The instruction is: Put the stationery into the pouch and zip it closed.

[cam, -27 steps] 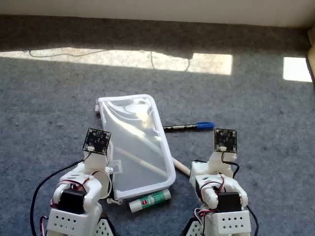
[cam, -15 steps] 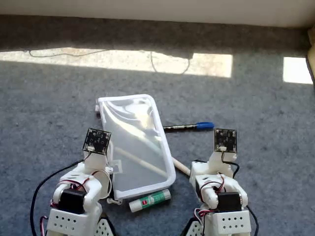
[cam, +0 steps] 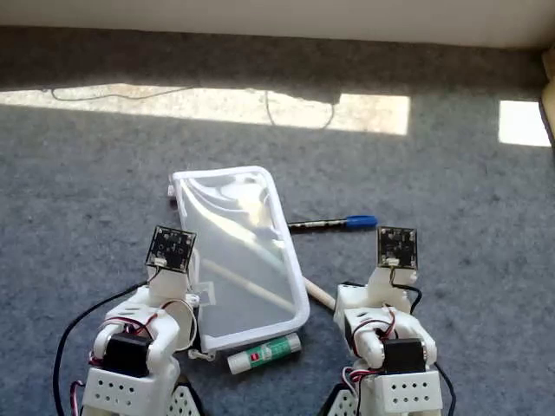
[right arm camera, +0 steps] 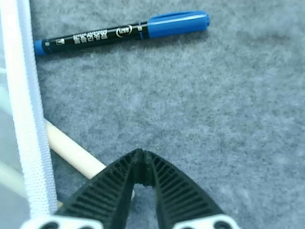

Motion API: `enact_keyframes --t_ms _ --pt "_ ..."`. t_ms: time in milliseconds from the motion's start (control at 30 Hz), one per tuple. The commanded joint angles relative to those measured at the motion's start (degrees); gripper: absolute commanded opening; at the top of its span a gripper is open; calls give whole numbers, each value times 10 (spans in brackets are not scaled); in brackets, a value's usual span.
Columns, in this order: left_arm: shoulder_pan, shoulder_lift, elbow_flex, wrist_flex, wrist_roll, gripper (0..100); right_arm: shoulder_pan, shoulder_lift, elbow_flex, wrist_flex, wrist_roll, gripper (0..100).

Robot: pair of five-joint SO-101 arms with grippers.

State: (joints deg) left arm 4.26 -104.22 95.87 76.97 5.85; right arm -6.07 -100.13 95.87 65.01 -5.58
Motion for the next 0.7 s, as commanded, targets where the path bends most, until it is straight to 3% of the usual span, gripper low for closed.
enact_keyframes --t_ms 0,667 --pt "-6 -9 13 3 4 7 6 -7 62 1 -1 5" --pt "0 -9 13 3 4 7 4 -7 62 1 -1 5"
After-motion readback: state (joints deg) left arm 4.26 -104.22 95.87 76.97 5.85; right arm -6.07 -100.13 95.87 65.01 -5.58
